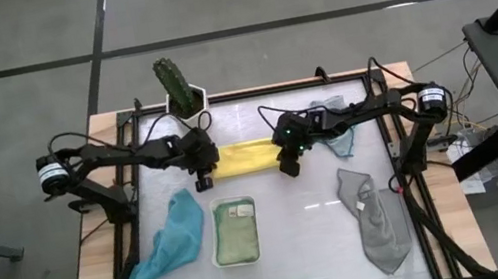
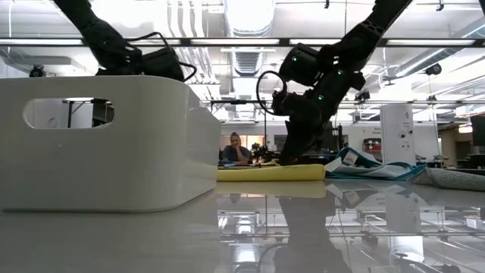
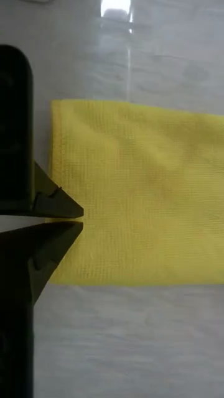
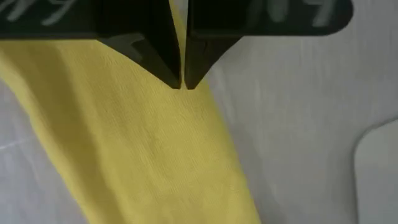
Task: Fold microfiber towels
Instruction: Fold the yellow microfiber towel
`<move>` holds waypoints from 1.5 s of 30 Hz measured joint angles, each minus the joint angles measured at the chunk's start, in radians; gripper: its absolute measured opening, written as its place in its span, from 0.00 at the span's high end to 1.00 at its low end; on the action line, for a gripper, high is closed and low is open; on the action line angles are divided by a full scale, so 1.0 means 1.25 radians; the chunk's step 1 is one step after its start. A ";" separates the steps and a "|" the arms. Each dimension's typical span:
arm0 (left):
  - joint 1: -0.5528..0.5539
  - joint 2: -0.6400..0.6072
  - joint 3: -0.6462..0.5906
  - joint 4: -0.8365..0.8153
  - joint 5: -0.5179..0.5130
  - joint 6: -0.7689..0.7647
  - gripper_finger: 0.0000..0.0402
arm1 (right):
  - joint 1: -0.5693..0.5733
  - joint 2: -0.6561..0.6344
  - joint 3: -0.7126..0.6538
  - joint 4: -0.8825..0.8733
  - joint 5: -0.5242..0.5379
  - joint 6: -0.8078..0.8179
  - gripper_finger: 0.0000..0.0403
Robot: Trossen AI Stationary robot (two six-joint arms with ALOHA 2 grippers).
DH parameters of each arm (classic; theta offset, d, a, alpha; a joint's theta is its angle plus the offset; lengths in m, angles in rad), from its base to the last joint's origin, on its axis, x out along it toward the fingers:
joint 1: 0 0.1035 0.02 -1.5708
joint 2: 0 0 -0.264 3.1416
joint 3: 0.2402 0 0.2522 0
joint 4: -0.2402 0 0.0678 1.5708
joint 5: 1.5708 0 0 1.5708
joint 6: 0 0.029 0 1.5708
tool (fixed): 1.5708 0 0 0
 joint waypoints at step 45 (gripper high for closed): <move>0.002 -0.046 -0.081 0.219 -0.157 -0.041 0.98 | -0.070 -0.071 -0.010 -0.121 0.112 -0.013 0.98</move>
